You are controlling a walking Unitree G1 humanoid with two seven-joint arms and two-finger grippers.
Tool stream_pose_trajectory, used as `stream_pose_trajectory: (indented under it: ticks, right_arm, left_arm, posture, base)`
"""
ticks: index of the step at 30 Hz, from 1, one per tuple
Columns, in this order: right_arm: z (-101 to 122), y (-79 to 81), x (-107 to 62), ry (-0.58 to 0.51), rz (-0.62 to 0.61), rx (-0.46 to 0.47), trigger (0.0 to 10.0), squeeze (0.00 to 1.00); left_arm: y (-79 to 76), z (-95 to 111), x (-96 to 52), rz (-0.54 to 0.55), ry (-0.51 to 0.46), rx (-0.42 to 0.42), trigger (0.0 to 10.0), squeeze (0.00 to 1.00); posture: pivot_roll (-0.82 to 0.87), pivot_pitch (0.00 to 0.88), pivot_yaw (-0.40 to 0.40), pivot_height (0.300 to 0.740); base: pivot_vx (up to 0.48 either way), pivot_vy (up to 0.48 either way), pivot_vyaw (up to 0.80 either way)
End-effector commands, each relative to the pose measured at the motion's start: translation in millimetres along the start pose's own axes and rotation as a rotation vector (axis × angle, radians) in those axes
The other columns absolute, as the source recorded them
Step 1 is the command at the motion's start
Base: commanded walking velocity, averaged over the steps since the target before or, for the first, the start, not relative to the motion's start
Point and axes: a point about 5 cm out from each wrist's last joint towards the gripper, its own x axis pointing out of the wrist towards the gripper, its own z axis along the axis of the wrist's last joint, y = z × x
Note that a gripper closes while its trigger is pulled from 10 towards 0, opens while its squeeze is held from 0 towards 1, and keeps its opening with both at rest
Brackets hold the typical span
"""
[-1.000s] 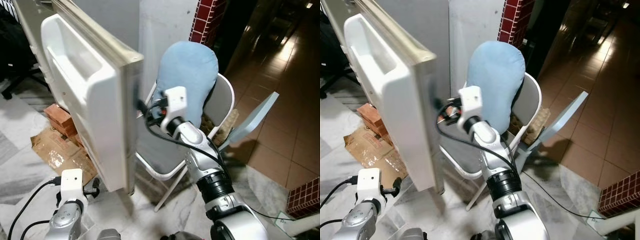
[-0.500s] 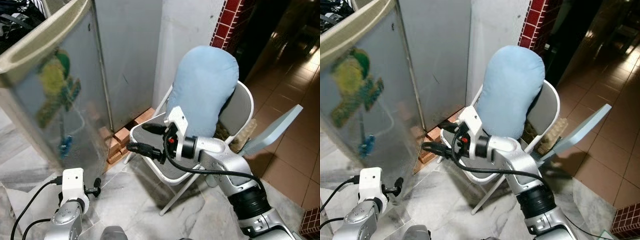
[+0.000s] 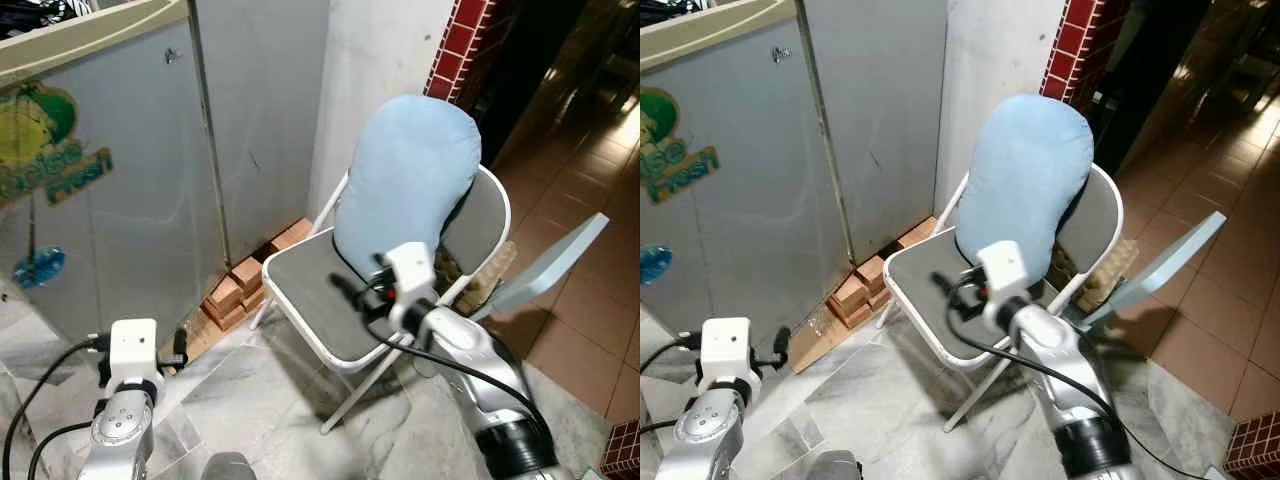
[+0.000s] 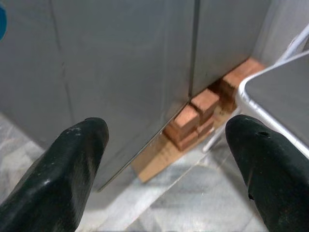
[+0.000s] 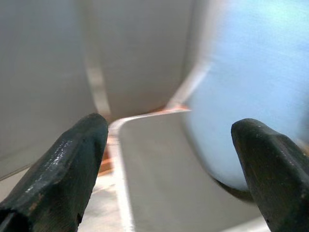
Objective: Restocking fridge
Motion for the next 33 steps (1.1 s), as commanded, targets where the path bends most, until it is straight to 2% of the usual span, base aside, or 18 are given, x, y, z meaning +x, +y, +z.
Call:
stream_pose_trajectory:
  ticks: [1,7,17,33]
  right_arm:
    - [-1.0,-8.9,-1.7,-0.014,-0.083,0.026,10.0,0.00]
    - [-5.3,-17.2,-7.6,-0.011,-0.179,0.042,10.0,0.00]
    - [-7.8,-23.5,-16.3,-0.006,-0.219,0.034,10.0,0.00]
    - [-3.3,-24.8,-17.6,-0.020,-0.233,0.029,10.0,0.00]
  left_arm:
    - [-0.9,1.4,-1.1,0.000,-0.013,-0.006,10.0,0.00]
    - [-1.4,5.2,0.7,-0.003,-0.041,-0.016,10.0,0.00]
    - [1.1,5.1,5.1,0.004,-0.046,-0.045,10.0,0.00]
    - [25.6,26.7,27.3,0.072,-0.117,-0.053,10.0,0.00]
  posture:
    - [0.10,0.000,-0.081,0.740]
    - [0.09,0.000,-0.080,0.740]
    - [0.07,0.000,-0.086,0.740]
    - [0.05,0.000,-0.077,0.740]
  base:
    - [0.000,0.480,0.00]
    - [0.000,0.480,0.00]
    - [0.000,0.480,-0.70]
    - [0.000,0.480,-0.05]
